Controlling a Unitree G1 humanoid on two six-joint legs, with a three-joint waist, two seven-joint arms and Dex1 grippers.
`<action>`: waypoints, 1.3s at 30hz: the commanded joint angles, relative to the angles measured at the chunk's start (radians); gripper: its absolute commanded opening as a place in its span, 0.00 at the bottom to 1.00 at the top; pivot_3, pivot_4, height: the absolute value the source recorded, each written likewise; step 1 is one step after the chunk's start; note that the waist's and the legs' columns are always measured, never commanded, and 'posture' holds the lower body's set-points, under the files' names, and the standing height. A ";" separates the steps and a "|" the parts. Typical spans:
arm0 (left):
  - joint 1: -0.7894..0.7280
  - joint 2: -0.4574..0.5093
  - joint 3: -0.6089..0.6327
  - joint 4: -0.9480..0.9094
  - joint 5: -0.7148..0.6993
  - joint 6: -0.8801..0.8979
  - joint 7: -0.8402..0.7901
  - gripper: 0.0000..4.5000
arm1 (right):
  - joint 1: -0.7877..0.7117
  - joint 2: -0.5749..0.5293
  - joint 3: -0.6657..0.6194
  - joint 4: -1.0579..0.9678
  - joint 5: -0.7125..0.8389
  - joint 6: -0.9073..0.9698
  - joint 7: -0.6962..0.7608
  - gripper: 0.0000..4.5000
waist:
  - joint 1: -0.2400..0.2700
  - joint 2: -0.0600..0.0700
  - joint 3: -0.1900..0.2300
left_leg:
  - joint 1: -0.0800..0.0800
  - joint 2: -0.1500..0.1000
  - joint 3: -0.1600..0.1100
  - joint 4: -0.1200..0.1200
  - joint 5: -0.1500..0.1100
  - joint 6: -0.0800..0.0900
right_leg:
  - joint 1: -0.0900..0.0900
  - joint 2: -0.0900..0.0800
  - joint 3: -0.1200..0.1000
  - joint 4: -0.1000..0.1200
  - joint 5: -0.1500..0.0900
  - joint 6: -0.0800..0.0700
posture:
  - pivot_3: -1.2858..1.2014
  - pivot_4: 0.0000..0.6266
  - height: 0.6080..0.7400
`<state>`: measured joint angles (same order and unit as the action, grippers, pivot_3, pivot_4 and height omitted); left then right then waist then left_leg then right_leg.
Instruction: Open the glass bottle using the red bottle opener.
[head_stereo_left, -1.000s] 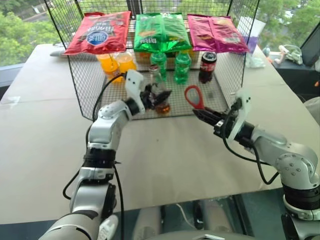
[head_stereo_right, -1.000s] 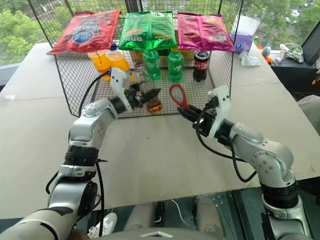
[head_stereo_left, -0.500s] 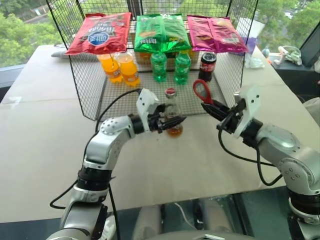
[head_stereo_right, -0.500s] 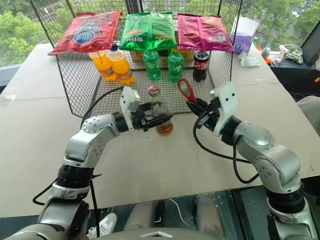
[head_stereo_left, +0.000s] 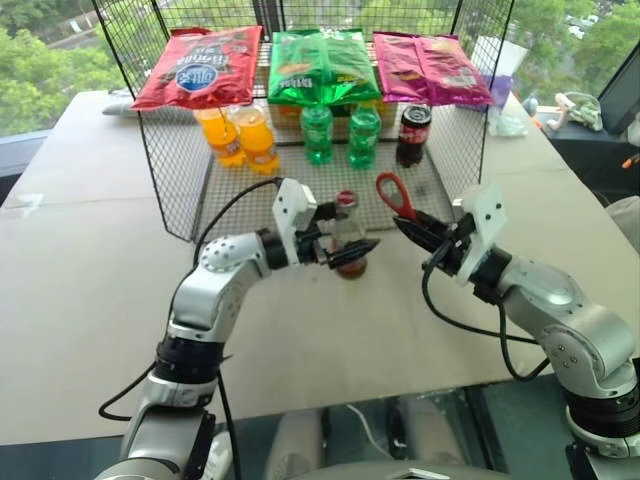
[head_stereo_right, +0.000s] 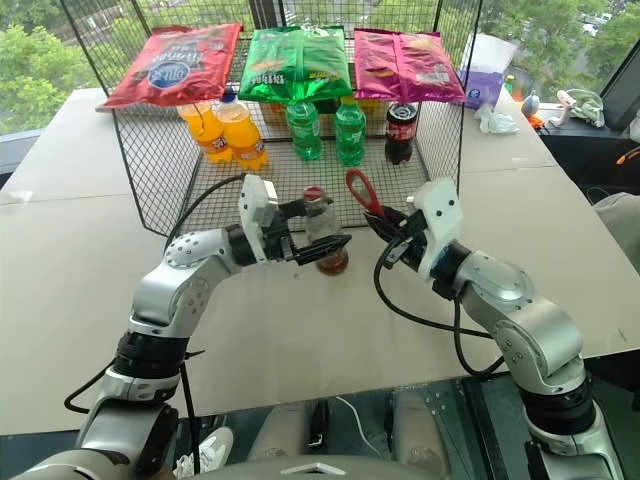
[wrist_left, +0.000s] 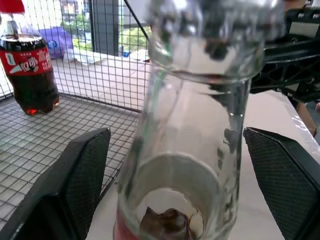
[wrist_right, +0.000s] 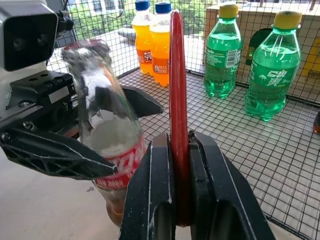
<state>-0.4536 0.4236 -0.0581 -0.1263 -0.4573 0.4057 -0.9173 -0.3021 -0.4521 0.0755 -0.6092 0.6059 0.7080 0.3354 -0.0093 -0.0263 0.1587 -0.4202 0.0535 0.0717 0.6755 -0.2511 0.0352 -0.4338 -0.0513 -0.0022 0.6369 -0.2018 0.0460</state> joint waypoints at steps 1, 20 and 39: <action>0.002 0.001 0.010 -0.054 -0.021 -0.017 -0.007 0.98 | -0.011 0.005 -0.012 -0.025 -0.004 -0.015 0.015 0.00 | 0.000 0.000 0.000 | 0.000 0.000 0.000 0.000 0.000 0.000 | 0.000 0.000 0.000 0.000 0.000 0.000 | 0.52 0.24 1.00; 0.007 -0.004 -0.011 -0.053 -0.021 -0.028 -0.009 0.26 | -0.040 -0.039 0.018 -0.049 -0.085 -0.022 0.055 0.00 | 0.005 0.000 -0.001 | 0.004 0.000 0.000 0.001 0.000 0.000 | 0.003 0.000 0.000 0.001 -0.001 -0.001 | 0.52 0.24 1.00; 0.003 0.016 -0.028 -0.041 -0.014 -0.013 -0.023 0.70 | -0.079 -0.023 0.065 -0.053 -0.142 -0.030 0.100 0.00 | 0.005 0.000 -0.001 | 0.004 0.000 0.000 0.001 0.000 0.000 | 0.003 0.000 0.001 0.001 -0.001 -0.002 | 0.52 0.24 1.00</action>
<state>-0.4301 0.4394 -0.0884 -0.1495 -0.4714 0.4046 -0.9354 -0.3588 -0.4786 0.1448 -0.6191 0.4689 0.6965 0.4289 -0.0039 -0.0260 0.1577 -0.4165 0.0533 0.0722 0.6763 -0.2511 0.0353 -0.4308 -0.0515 -0.0016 0.6380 -0.2030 0.0442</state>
